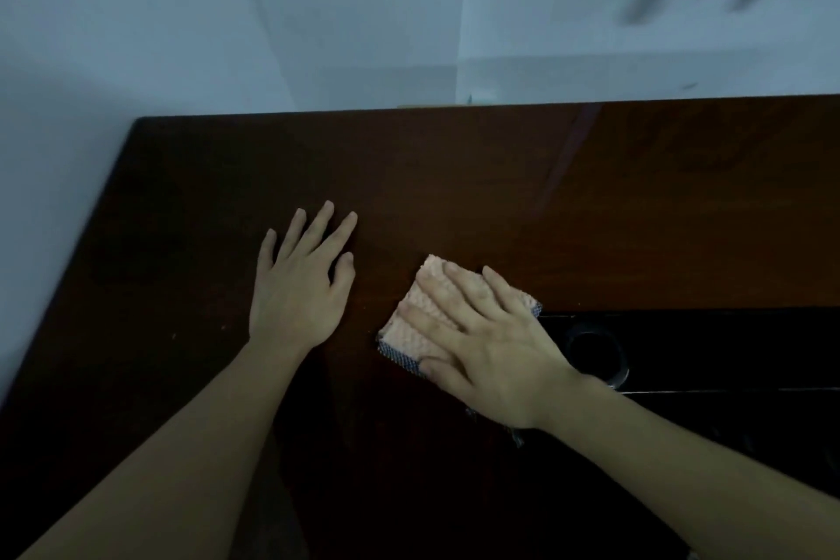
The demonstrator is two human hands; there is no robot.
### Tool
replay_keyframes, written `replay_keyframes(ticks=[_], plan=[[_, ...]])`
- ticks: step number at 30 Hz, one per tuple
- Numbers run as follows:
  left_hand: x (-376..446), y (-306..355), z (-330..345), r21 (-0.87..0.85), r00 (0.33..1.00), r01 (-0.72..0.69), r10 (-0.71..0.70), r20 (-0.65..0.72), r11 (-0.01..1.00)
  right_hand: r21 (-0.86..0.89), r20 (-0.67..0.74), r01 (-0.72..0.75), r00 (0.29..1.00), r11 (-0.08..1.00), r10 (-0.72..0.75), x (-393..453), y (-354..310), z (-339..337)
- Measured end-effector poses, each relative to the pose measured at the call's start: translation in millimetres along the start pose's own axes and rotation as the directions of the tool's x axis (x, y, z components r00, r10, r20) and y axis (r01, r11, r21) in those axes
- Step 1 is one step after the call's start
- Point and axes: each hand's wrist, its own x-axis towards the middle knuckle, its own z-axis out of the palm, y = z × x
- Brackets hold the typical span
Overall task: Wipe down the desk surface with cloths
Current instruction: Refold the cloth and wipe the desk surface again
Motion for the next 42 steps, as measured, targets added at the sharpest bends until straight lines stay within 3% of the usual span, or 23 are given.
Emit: replay_keyframes(ticks=[2,7,10,12,16,19,28,31,35,38,40,42], plan=[[1,0,-1,0.005,1.000,0.008,-0.008,0.012,1.000,-0.010,-0.004,-0.037,0.999,0.999,0.037,16,17,-8],[0,0,-2,-0.004,1.000,0.004,-0.004,0.017,1.000,-0.016,-0.024,-0.299,0.954,0.954,0.299,78,72,-36],[0,-1,0,-0.012,1.000,0.005,-0.005,0.008,1.000,0.012,-0.001,-0.358,0.934,0.934,0.358,89,69,-41],[1,-1,-1,-0.007,1.000,0.008,-0.008,0.014,1.000,-0.002,-0.007,-0.314,0.949,0.949,0.314,76,49,-35],[0,0,-1,-0.024,1.000,0.007,-0.007,-0.001,1.000,-0.037,-0.026,-0.073,0.997,0.997,0.073,23,4,-13],[0,1,-2,-0.035,1.000,0.006,-0.006,0.004,0.999,-0.026,0.018,0.024,1.000,0.999,-0.024,14,12,-7],[3,-1,-2,-0.014,0.998,0.020,-0.019,0.052,1.000,-0.005,-0.013,-0.329,0.944,0.944,0.329,104,86,-44],[3,-1,-2,0.001,0.998,0.014,-0.014,0.058,1.000,-0.004,0.010,-0.291,0.957,0.957,0.291,87,64,-39],[3,0,-2,0.015,0.998,0.020,-0.020,0.057,1.000,-0.037,-0.021,-0.066,0.998,0.997,0.065,21,18,-16],[1,0,-1,0.013,0.999,0.002,-0.003,0.038,1.000,-0.024,0.033,0.051,0.998,0.998,-0.050,-2,15,-6],[1,0,-1,0.024,0.999,0.002,-0.003,0.045,1.000,-0.033,0.037,0.055,0.998,0.998,-0.054,9,31,-13],[2,0,-2,0.033,0.998,0.009,-0.011,0.060,0.999,-0.050,0.006,-0.050,0.999,0.997,0.051,35,53,-22]])
